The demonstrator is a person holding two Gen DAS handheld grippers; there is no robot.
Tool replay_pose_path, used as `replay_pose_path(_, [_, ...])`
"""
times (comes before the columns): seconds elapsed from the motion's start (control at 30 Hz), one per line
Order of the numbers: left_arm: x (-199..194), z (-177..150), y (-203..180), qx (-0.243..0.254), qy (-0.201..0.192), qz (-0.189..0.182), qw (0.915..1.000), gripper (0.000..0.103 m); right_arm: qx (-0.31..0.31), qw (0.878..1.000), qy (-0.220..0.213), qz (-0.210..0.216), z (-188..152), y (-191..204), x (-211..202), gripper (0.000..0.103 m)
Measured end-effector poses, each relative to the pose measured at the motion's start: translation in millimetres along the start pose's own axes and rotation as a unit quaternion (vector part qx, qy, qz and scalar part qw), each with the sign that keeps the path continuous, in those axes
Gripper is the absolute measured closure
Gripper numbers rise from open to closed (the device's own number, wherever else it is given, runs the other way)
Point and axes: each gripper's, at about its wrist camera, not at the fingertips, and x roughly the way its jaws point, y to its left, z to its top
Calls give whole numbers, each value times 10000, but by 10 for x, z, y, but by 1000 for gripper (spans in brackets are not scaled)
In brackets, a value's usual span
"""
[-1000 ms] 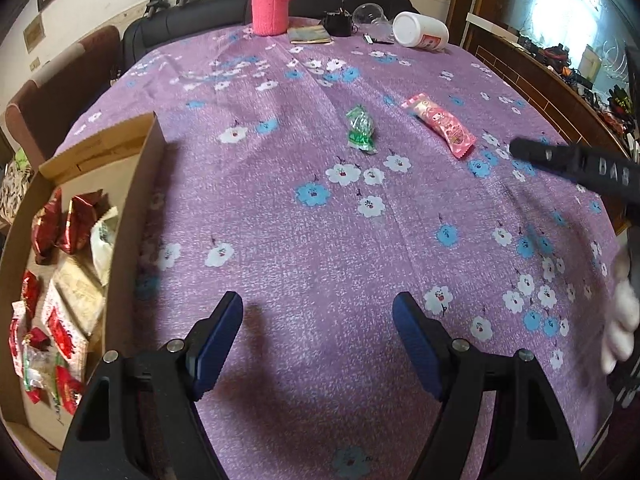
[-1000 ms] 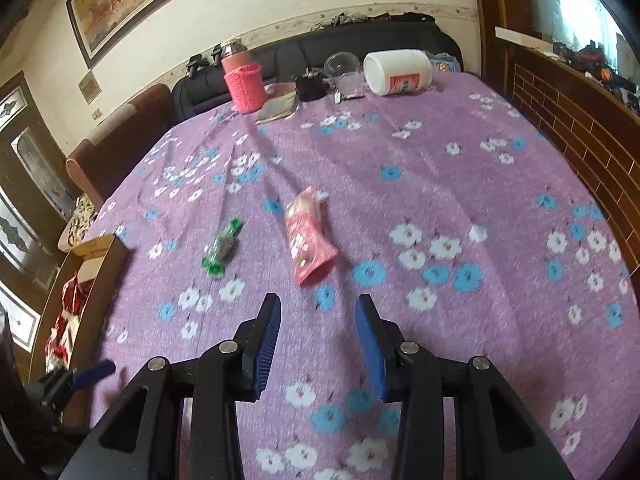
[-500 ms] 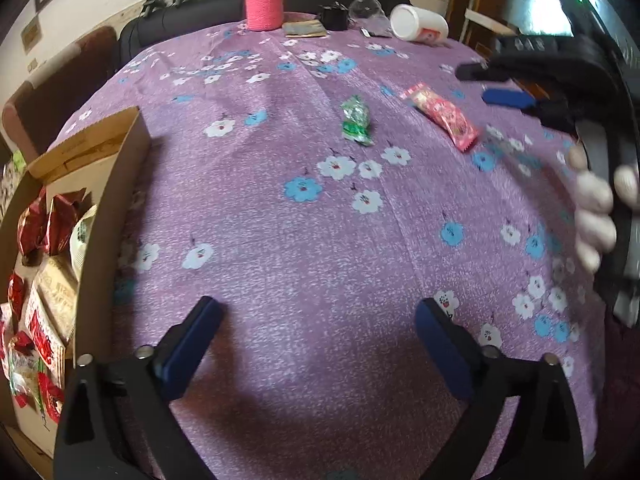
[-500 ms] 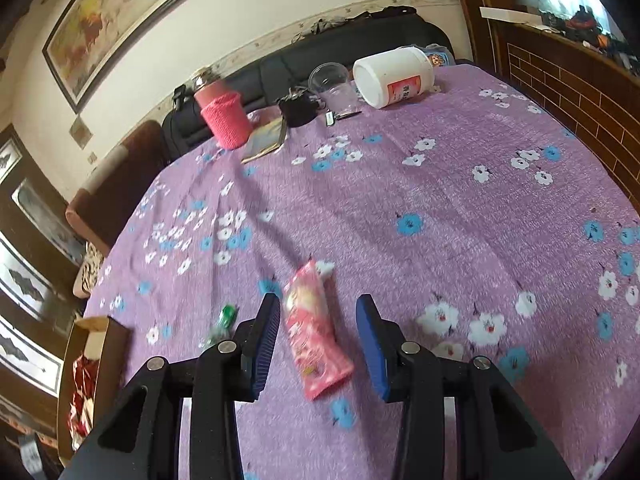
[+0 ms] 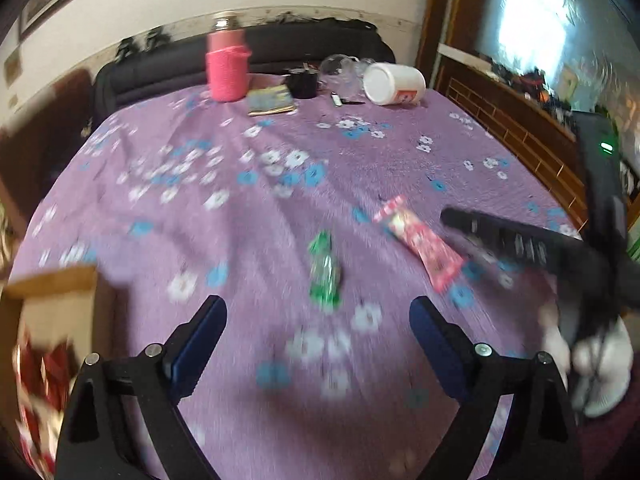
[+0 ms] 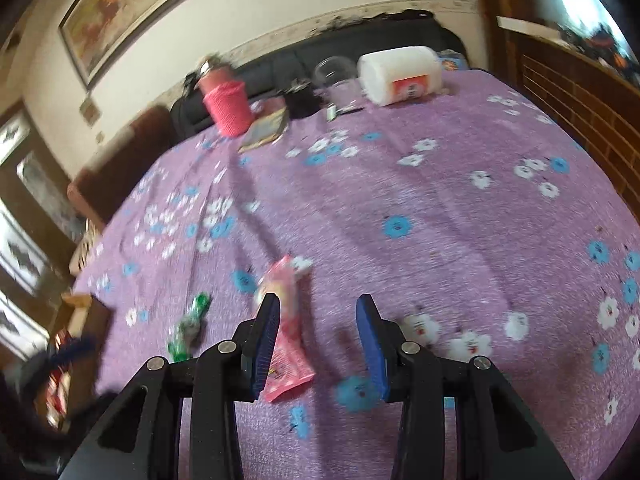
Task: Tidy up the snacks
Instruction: 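Grasp the pink cartoon bag with the right gripper while the left grasps the green wrapped candy, then carry both snacks into the cardboard box and open both grippers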
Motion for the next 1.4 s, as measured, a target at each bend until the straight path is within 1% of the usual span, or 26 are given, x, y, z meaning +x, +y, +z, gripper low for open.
replay_pose_path(0.03, [119,68,-20,77,71,-76,9999,25,-128,9999,33,-29,-19,53,27,61])
replay_pose_path(0.07, [197,92,-37,133,137,-129,9997,29,-250,9997,60,-60,-37,105,57,61])
replay_pose_path(0.1, [275,113,-56,188,201,-137,9995,37,-363,9993,75,-93,-55,154,88,61])
replay_pose_path(0.13, [358,132,-75,247,268,-101,9993,42,-445,9989,93,-124,-72,186,121,61])
replay_pose_path(0.17, [429,149,-98,290,314,-65,9991,42,-517,9984,123,-180,-87,218,163,61])
replay_pose_path(0.2, [472,156,-110,313,330,-37,9990,45,-558,9981,144,-202,-97,234,192,61])
replay_pose_path(0.27, [548,175,-95,310,328,67,9990,45,-589,9978,152,-255,-110,239,243,61])
replay_pose_path(0.37, [632,212,-26,243,351,117,9990,45,-556,9981,165,-223,-101,233,282,62])
replay_pose_path(0.43, [691,211,-23,272,384,101,9988,46,-579,9977,187,-289,-108,237,310,64])
replay_pose_path(0.5, [731,186,-54,391,424,146,9982,51,-541,9982,178,-212,-108,230,298,68])
replay_pose_path(0.53, [712,169,-100,537,375,161,9977,66,-517,9984,177,-172,-103,229,298,71])
replay_pose_path(0.57, [686,160,-140,615,356,69,9975,76,-481,9986,170,-152,-100,224,288,75])
replay_pose_path(0.6, [667,161,-176,662,391,59,9970,82,-436,9989,157,-108,-92,219,272,77])
replay_pose_path(0.67, [631,159,-219,682,391,-22,9969,83,-351,9993,143,-15,-73,210,231,80])
replay_pose_path(0.73, [588,152,-245,681,365,-54,9970,83,-306,9995,103,37,-61,205,183,80])
replay_pose_path(0.87, [441,151,-226,451,285,-246,9983,83,-196,9996,16,190,-40,177,96,81])
replay_pose_path(0.97, [279,129,-195,280,196,-379,9987,83,-12,9989,5,470,-37,129,42,81])
replay_pose_path(1.07, [85,74,-131,104,91,-497,9987,82,123,9978,-10,646,-34,107,11,81])
replay_pose_path(1.23, [-328,-123,136,-462,-112,-795,9957,82,238,9952,-51,951,-53,146,-91,81])
replay_pose_path(1.3, [-521,-224,260,-639,-249,-796,9945,82,161,9949,-80,988,-78,212,-130,80])
replay_pose_path(1.4, [-852,-387,564,-977,-489,-709,9915,82,29,9946,-54,1037,-126,342,-141,80])
